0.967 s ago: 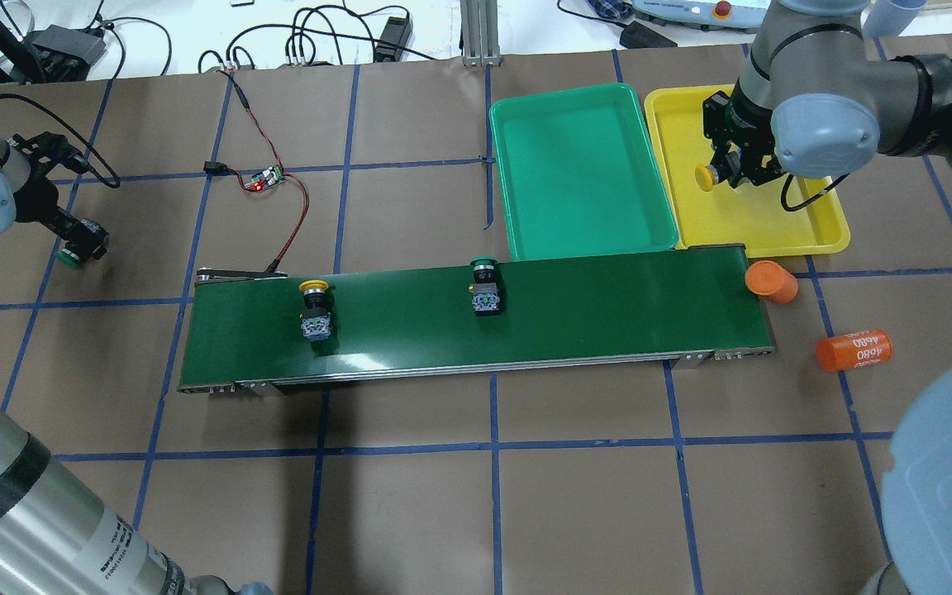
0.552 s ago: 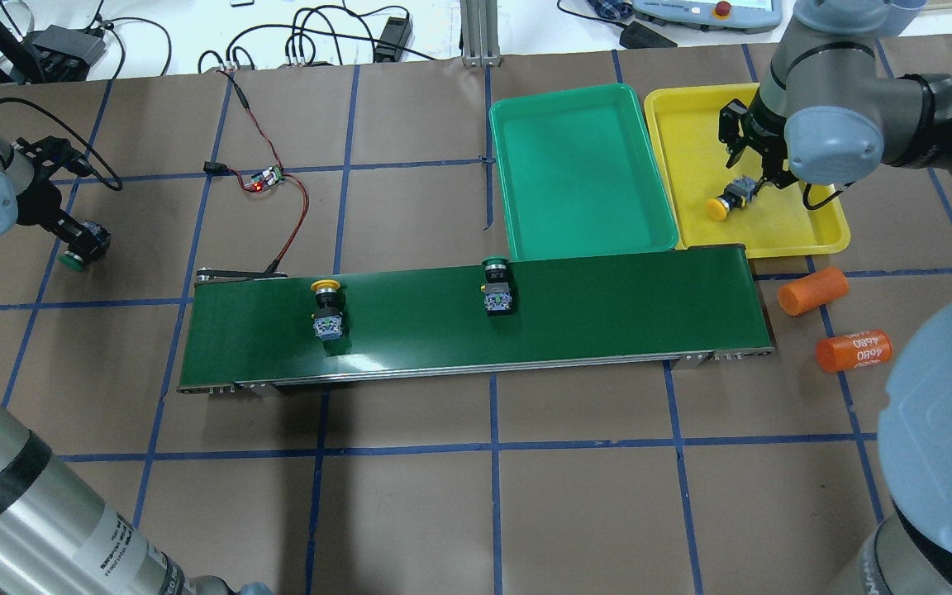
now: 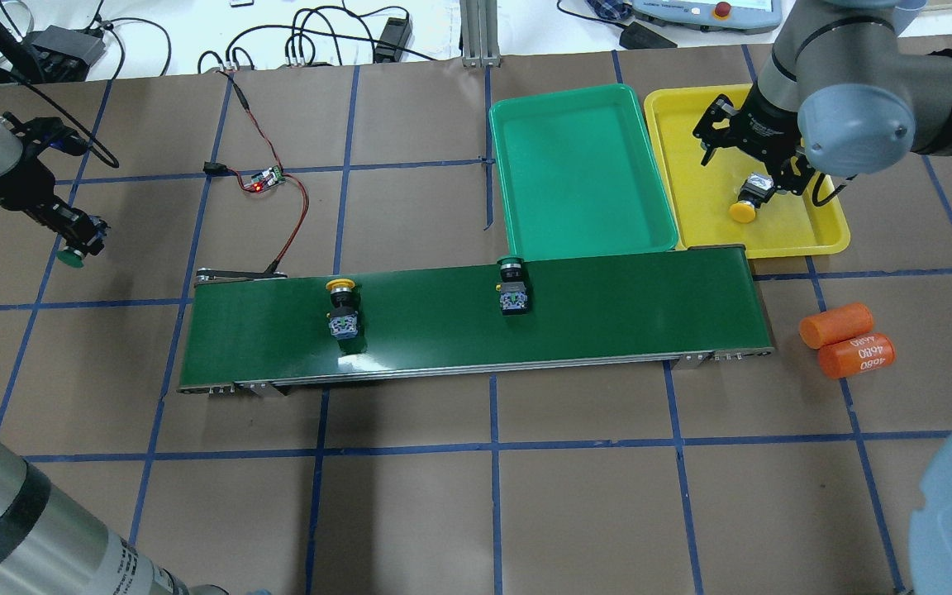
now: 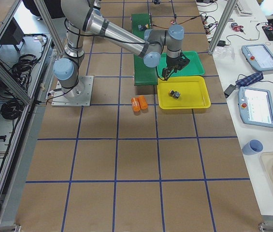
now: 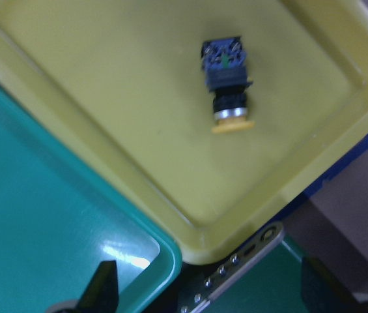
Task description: Sort buttons by color to trays
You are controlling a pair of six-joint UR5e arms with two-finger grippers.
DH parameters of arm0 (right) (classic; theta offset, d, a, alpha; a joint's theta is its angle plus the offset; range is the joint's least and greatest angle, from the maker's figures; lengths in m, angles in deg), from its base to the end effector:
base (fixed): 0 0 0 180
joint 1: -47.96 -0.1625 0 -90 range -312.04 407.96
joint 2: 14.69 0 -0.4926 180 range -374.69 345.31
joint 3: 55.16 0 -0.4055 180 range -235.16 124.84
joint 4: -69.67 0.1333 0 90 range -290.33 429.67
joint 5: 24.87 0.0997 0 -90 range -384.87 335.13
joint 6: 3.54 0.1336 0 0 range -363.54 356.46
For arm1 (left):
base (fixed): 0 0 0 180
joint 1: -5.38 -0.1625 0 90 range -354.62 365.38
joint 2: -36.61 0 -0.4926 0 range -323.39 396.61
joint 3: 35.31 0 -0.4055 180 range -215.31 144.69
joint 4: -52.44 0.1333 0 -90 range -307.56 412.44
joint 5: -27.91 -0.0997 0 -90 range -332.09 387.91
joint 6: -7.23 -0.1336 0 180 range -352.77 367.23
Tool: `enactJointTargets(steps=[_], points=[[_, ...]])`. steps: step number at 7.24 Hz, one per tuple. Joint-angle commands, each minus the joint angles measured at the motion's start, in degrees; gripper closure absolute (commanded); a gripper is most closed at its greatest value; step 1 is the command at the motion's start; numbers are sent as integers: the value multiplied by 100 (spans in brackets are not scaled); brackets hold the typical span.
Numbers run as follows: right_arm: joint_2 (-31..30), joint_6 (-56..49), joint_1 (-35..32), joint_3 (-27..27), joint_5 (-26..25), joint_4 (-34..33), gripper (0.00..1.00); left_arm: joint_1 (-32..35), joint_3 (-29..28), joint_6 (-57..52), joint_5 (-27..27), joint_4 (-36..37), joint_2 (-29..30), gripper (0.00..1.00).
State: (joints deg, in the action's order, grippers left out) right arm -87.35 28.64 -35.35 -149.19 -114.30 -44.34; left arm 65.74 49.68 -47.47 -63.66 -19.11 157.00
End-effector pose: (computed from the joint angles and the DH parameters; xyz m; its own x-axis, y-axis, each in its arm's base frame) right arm 0.0603 -0.6416 0.3561 -0.7786 0.6266 -0.0329 0.6275 0.7779 -0.0337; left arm 0.2327 -0.6711 0.2690 -0.9037 0.4202 0.0828 0.4267 0.8997 0.0919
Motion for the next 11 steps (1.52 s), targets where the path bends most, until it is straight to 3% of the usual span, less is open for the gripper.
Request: enactJointTargets(steps=[1, 3, 5, 7, 8, 10, 11], points=[[-588, -866, -657, -10, 154, 388, 0, 396, 1040, 1036, 540, -254, -986, 100], [-793, -1115, -1307, -141, 110, 749, 0, 956, 1800, 2389, 579, -104, -1655, 100], [-785, -1762, -1564, -238, 153, 723, 0, 1720, 2196, 3697, 527, 174, -1860, 100], [-654, -2100, -1644, -702, 180, 470, 0, 1813, 2872, 3563, 492, 1426, -1896, 100], [-409, -2327, -1722, -861, 197, -37, 0, 1812, 2927, 3545, 500, 1504, -1896, 100], [-118, -2277, -1855, -871, 189, -165, 0, 1865, 2988, 3624, 543, 1452, -1948, 1], [-21, -2277, -1855, -871, 215, -165, 0, 1909, 3032, 3624, 535, 1295, -2062, 0]])
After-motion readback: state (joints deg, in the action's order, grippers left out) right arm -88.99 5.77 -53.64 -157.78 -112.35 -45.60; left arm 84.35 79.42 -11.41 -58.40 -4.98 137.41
